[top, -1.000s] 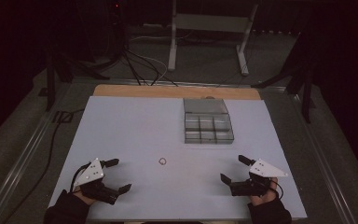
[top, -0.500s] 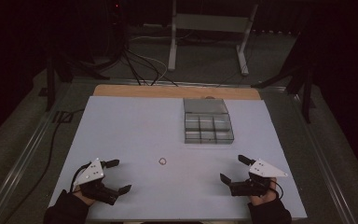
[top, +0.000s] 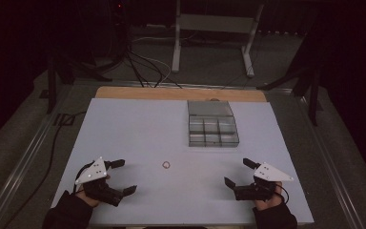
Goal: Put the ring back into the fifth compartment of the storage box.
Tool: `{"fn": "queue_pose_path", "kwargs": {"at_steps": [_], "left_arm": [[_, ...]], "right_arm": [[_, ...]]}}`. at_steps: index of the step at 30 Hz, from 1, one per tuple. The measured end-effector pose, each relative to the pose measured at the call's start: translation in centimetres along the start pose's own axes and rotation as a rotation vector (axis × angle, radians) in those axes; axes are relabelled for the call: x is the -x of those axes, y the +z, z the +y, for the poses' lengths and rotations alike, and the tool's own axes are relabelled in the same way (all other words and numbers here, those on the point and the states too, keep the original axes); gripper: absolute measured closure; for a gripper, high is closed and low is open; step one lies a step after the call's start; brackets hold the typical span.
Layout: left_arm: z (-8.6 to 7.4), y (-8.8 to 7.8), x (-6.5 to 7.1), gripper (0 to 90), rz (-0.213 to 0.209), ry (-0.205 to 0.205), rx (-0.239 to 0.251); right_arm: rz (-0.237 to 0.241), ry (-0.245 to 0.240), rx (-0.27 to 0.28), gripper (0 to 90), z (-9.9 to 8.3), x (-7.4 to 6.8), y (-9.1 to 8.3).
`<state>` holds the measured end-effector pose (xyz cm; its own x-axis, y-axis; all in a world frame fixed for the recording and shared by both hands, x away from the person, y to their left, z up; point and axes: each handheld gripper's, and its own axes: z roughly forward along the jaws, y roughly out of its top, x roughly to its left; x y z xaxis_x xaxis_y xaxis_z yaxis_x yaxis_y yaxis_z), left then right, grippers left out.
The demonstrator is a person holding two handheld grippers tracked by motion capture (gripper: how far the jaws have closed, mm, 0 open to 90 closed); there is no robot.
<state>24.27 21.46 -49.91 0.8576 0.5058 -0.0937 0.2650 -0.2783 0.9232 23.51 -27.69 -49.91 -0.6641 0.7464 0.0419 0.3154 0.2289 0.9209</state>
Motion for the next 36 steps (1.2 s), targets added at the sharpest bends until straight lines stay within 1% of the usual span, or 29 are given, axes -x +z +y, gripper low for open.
{"fn": "queue_pose_path", "kwargs": {"at_steps": [1, 4, 5, 6, 7, 12, 16, 17, 18, 19, 22, 23, 24, 26, 27, 28, 29, 30, 31, 32, 33, 34, 35, 36], "left_arm": [[0.4, 0.2, -0.1, 0.7, -0.005, 0.005, 0.008], [0.9, 0.4, -0.3, 0.8, -0.004, 0.006, 0.016], [1.4, 0.5, -0.5, 0.7, -0.013, 0.001, 0.029], [1.4, 0.5, -0.5, 0.8, -0.013, 0.001, 0.029], [1.8, 0.7, -0.6, 0.8, -0.016, 0.011, 0.033], [2.4, 1.4, -0.9, 0.7, -0.029, 0.006, 0.033], [3.2, 2.2, -1.1, 0.7, -0.044, 0.015, 0.033], [3.6, 2.6, -1.1, 0.7, -0.048, 0.031, 0.032], [3.6, 2.6, -1.1, 0.7, -0.048, 0.031, 0.032], [4.0, 3.0, -1.3, 0.7, -0.060, 0.031, 0.032], [4.4, 3.5, -1.4, 0.7, -0.065, 0.035, 0.031], [4.7, 4.0, -1.5, 0.7, -0.081, 0.037, 0.036], [4.7, 4.0, -1.5, 0.8, -0.081, 0.037, 0.036], [4.9, 4.6, -1.6, 0.8, -0.086, 0.041, 0.029], [5.1, 5.1, -1.7, 0.8, -0.103, 0.033, 0.027], [5.1, 5.1, -1.7, 0.8, -0.103, 0.033, 0.027], [5.3, 5.7, -1.8, 0.7, -0.111, 0.040, 0.012], [5.3, 5.7, -1.8, 0.8, -0.111, 0.040, 0.012], [5.5, 6.4, -1.8, 0.8, -0.126, 0.039, 0.010], [5.5, 6.4, -1.8, 0.8, -0.126, 0.039, 0.010], [5.6, 6.8, -1.8, 0.8, -0.135, 0.040, 0.002], [5.7, 7.1, -1.7, 0.8, -0.141, 0.045, 0.000], [5.9, 7.7, -1.6, 0.8, -0.151, 0.062, -0.012], [5.9, 7.7, -1.6, 0.8, -0.151, 0.062, -0.012]], "right_arm": [[0.000, -0.003, -0.001, 0.0, 0.0, 0.0, 0.0], [0.001, 0.000, 0.001, 0.0, 0.0, 0.0, 0.1], [-0.001, 0.001, -0.002, 0.0, 0.0, 0.0, 0.1], [-0.001, 0.001, -0.002, 0.0, 0.0, 0.0, 0.1], [0.000, 0.000, -0.001, 0.0, 0.0, 0.0, 0.1], [0.003, 0.003, -0.001, 0.0, -0.1, 0.0, 0.2], [0.004, 0.005, -0.005, 0.0, -0.1, 0.1, 0.2], [0.005, 0.005, -0.002, 0.0, -0.1, 0.1, 0.2], [0.005, 0.005, -0.002, 0.0, -0.1, 0.1, 0.2], [0.004, 0.004, -0.001, 0.0, -0.1, 0.1, 0.2], [0.006, 0.007, -0.003, 0.0, -0.1, 0.1, 0.2], [0.007, 0.005, -0.001, 0.0, -0.1, 0.1, 0.2], [0.007, 0.005, -0.001, 0.0, -0.1, 0.1, 0.2], [0.008, 0.007, -0.002, 0.0, -0.2, 0.1, 0.2], [0.011, 0.008, -0.001, 0.0, -0.2, 0.1, 0.2], [0.011, 0.008, -0.001, 0.0, -0.2, 0.1, 0.2], [0.011, 0.009, -0.003, 0.0, -0.2, 0.1, 0.2], [0.011, 0.009, -0.003, 0.0, -0.2, 0.1, 0.2], [0.012, 0.012, -0.003, 0.0, -0.2, 0.2, 0.3], [0.012, 0.012, -0.003, 0.0, -0.2, 0.2, 0.3], [0.012, 0.011, -0.003, 0.0, -0.2, 0.2, 0.2], [0.012, 0.011, -0.003, 0.0, -0.2, 0.2, 0.2], [0.014, 0.013, -0.004, 0.0, -0.2, 0.2, 0.2], [0.014, 0.013, -0.004, 0.0, -0.2, 0.2, 0.2]]}}
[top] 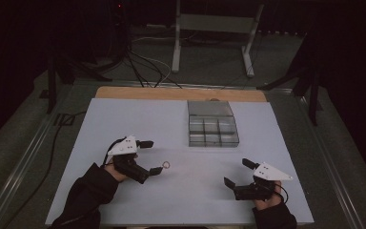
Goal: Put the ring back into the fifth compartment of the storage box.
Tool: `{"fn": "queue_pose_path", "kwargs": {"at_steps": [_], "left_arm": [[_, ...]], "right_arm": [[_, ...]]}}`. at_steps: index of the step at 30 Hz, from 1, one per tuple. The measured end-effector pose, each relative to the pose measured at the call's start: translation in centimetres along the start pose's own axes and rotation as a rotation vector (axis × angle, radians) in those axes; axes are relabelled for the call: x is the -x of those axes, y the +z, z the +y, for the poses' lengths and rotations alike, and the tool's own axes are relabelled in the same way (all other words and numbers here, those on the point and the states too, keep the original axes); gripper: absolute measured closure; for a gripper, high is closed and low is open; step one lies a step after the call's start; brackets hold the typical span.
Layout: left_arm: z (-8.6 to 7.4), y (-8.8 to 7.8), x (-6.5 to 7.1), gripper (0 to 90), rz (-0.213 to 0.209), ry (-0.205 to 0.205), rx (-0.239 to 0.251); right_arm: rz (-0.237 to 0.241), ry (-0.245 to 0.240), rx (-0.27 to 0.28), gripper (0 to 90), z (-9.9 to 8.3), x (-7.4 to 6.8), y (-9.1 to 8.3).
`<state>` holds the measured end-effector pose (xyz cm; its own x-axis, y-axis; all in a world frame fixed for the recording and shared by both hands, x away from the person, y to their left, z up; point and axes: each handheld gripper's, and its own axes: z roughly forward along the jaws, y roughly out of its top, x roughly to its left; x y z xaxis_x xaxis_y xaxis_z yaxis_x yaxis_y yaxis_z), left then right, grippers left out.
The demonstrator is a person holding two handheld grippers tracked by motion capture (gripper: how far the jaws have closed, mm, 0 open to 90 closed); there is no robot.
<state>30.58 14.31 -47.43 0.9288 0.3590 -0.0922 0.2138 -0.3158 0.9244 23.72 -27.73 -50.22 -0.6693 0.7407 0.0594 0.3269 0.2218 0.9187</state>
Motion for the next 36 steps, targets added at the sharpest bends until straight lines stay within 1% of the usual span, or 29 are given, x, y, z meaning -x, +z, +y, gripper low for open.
{"fn": "queue_pose_path", "kwargs": {"at_steps": [1, 2, 3, 4, 6, 7, 8, 9, 10, 13, 14, 16, 17, 18, 19, 21, 22, 23, 24, 25, 26, 28, 29, 31, 32, 33, 34, 35, 36], "left_arm": [[0.3, 0.6, 0.0, 0.8, -0.006, 0.004, -0.011], [0.3, 0.6, 0.0, 0.7, -0.006, 0.004, -0.011], [0.4, 0.9, -0.1, 0.8, -0.018, 0.005, -0.014], [0.4, 1.1, -0.1, 0.8, -0.021, -0.001, -0.020], [0.4, 1.5, -0.3, 0.8, 0.000, 0.004, -0.038], [0.4, 2.0, -0.6, 0.8, -0.005, -0.015, -0.047], [0.4, 2.0, -0.6, 0.8, -0.005, -0.015, -0.047], [0.2, 2.4, -0.8, 0.8, 0.007, -0.020, -0.060], [0.2, 2.4, -0.8, 0.8, 0.007, -0.020, -0.060], [0.0, 3.0, -1.2, 0.8, 0.019, -0.028, -0.085], [0.0, 3.0, -1.2, 0.8, 0.019, -0.028, -0.085], [-0.1, 3.3, -1.4, 0.8, 0.034, -0.027, -0.109], [-0.2, 3.6, -1.5, 1.9, 0.031, -0.036, -0.126], [-0.2, 3.6, -1.5, 1.9, 0.031, -0.036, -0.126], [-0.2, 3.7, -1.5, 2.3, 0.038, -0.038, -0.144], [-0.2, 4.0, -1.6, 2.9, 0.040, -0.038, -0.165], [-0.2, 4.0, -1.6, 3.0, 0.040, -0.038, -0.165], [-0.2, 4.1, -1.7, 4.2, 0.046, -0.059, -0.164], [-0.2, 4.1, -1.7, 5.0, 0.046, -0.059, -0.164], [-0.2, 4.2, -1.7, 5.0, 0.061, -0.049, -0.172], [-0.2, 4.2, -1.7, 6.1, 0.055, -0.047, -0.175], [-0.3, 4.2, -1.7, 10.3, 0.056, -0.043, -0.175], [-0.3, 4.3, -1.7, 12.4, 0.068, -0.038, -0.189], [-0.5, 4.4, -1.9, 13.5, 0.070, -0.039, -0.205], [-0.6, 4.4, -1.9, 17.6, 0.071, -0.038, -0.214], [-0.8, 4.6, -2.1, 19.1, 0.076, -0.046, -0.242], [-0.8, 4.6, -2.1, 21.8, 0.076, -0.046, -0.242], [-1.0, 4.7, -2.2, 25.6, 0.089, -0.053, -0.264], [-1.1, 4.8, -2.2, 25.6, 0.091, -0.058, -0.275]], "right_arm": [[-0.001, 0.003, 0.001, 0.0, 0.0, 0.1, 0.0], [-0.001, 0.003, 0.001, 0.0, 0.0, 0.1, 0.0], [0.000, 0.007, 0.002, 0.0, 0.0, 0.1, 0.0], [0.000, 0.007, 0.002, 0.0, 0.0, 0.1, 0.0], [0.002, 0.009, 0.000, 0.0, -0.1, 0.1, 0.0], [0.002, 0.009, 0.001, 0.0, -0.1, 0.1, 0.0], [0.002, 0.009, 0.001, 0.0, -0.1, 0.1, 0.0], [0.006, 0.009, 0.004, 0.0, 0.0, 0.0, -0.1], [0.006, 0.009, 0.004, 0.0, 0.0, 0.0, -0.1], [0.008, 0.014, 0.005, 0.0, -0.1, 0.1, -0.1], [0.008, 0.014, 0.005, 0.0, -0.1, 0.1, -0.1], [0.008, 0.010, 0.003, 0.0, -0.1, 0.1, -0.1], [0.011, 0.016, 0.006, 0.0, 0.0, 0.1, -0.1], [0.011, 0.016, 0.006, 0.0, 0.0, 0.1, -0.1], [0.010, 0.008, 0.008, 0.0, 0.0, 0.1, -0.1], [0.012, 0.008, 0.009, 0.0, 0.0, 0.1, -0.1], [0.012, 0.008, 0.009, 0.0, 0.0, 0.1, -0.1], [0.013, 0.012, 0.009, 0.0, 0.0, 0.1, -0.1], [0.013, 0.012, 0.009, 0.0, 0.0, 0.1, -0.1], [0.013, 0.012, 0.009, 0.0, 0.0, 0.1, -0.1], [0.013, 0.008, 0.009, 0.0, 0.0, 0.1, -0.1], [0.014, 0.008, 0.009, 0.0, 0.0, 0.1, -0.2], [0.014, 0.010, 0.010, 0.0, 0.0, 0.1, -0.2], [0.015, 0.009, 0.010, 0.0, 0.0, 0.1, -0.2], [0.015, 0.007, 0.008, 0.0, 0.0, 0.1, -0.2], [0.014, 0.009, 0.008, 0.0, 0.0, 0.1, -0.2], [0.014, 0.009, 0.008, 0.0, 0.0, 0.1, -0.2], [0.013, 0.008, 0.008, 0.0, 0.0, 0.1, -0.2], [0.013, 0.008, 0.008, 0.0, 0.0, 0.1, -0.2]]}}
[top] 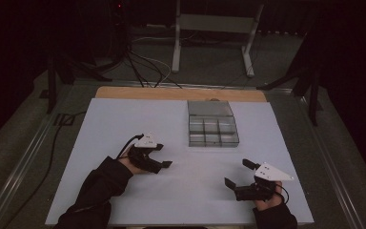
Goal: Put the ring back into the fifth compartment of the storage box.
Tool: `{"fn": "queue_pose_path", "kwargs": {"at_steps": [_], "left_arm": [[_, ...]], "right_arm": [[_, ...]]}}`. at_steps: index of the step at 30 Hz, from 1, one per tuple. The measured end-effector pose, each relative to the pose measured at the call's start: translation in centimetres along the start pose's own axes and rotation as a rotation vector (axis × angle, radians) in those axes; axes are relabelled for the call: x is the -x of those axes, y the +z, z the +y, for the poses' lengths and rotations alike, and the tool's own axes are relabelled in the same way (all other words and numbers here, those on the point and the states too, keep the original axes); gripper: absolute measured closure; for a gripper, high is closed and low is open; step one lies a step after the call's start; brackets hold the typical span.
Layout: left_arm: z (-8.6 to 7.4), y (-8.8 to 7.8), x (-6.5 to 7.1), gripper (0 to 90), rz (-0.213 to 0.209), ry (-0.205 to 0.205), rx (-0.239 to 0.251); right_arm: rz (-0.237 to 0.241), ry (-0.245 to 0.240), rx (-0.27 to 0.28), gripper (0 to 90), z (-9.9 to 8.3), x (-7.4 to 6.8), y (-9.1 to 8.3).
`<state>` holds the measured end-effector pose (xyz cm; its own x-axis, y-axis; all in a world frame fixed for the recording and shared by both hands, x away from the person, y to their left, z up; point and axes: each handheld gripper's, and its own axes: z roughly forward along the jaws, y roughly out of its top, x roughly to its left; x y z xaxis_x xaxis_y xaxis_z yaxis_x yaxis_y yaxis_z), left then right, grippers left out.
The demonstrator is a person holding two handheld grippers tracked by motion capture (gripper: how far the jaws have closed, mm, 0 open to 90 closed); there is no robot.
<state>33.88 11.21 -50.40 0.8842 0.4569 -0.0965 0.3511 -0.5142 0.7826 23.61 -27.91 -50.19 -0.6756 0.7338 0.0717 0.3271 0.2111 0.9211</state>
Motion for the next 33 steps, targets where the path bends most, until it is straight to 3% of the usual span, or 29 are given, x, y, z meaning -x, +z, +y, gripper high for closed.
{"fn": "queue_pose_path", "kwargs": {"at_steps": [2, 3, 16, 19, 26, 33], "left_arm": [[-0.2, 0.3, 0.0, 26.1, -0.003, 0.004, -0.021], [-0.3, 0.5, -0.1, 31.4, 0.020, 0.003, -0.042], [-0.6, 1.4, -0.3, 50.8, 0.041, -0.008, -0.092], [-0.6, 1.8, -0.3, 55.4, 0.050, 0.009, -0.123], [-0.6, 1.9, -0.6, 63.1, 0.048, 0.013, -0.138], [-0.5, 2.7, -0.1, 67.7, 0.031, 0.061, -0.191]], "right_arm": [[0.003, -0.003, 0.000, 0.0, 0.0, 0.0, 0.0], [0.001, -0.001, -0.001, 0.0, 0.0, 0.0, 0.0], [0.003, -0.001, -0.005, 0.0, 0.0, 0.0, 0.0], [0.004, -0.004, -0.006, 0.0, 0.0, 0.0, 0.1], [-0.005, -0.001, 0.004, 0.0, 0.0, 0.0, -0.1], [-0.007, -0.006, -0.008, 0.0, 0.0, 0.0, 0.0]]}}
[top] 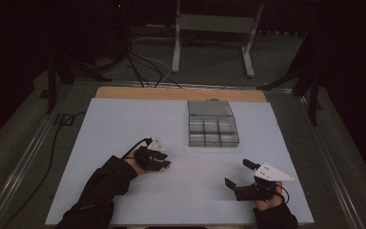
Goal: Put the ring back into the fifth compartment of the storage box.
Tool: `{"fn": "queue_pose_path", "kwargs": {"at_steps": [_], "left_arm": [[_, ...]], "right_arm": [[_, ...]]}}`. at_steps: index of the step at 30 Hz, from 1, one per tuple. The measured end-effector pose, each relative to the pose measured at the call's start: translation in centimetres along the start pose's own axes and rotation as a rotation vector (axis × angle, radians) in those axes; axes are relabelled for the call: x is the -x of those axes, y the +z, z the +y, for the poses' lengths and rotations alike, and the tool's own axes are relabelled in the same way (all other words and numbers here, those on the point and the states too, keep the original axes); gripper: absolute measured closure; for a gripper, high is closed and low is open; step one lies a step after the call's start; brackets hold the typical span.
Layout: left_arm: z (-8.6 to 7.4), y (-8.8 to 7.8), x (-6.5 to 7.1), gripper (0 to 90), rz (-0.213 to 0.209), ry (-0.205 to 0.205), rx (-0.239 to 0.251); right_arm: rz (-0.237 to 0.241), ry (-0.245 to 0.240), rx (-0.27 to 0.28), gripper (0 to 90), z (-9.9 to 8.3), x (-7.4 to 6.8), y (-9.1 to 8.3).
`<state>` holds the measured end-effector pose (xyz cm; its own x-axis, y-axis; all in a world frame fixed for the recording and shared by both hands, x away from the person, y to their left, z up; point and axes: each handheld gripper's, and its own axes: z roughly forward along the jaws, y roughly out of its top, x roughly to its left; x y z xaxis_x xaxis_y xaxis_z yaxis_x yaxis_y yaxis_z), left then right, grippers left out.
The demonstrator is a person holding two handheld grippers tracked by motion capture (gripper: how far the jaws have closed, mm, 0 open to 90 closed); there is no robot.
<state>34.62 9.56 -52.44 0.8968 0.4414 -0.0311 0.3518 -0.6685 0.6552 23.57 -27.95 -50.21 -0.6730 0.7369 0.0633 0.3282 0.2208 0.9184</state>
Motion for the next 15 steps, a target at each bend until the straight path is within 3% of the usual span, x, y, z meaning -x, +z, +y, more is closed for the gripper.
{"fn": "queue_pose_path", "kwargs": {"at_steps": [9, 15], "left_arm": [[0.18, 0.01, 0.23, 73.5, 0.010, 0.013, -0.019], [0.50, 0.06, 0.75, 87.2, 0.001, 0.035, -0.043]], "right_arm": [[-0.002, -0.001, -0.004, 0.0, -0.02, -0.01, 0.05], [-0.003, -0.002, -0.008, 0.0, -0.04, -0.04, 0.12]]}}
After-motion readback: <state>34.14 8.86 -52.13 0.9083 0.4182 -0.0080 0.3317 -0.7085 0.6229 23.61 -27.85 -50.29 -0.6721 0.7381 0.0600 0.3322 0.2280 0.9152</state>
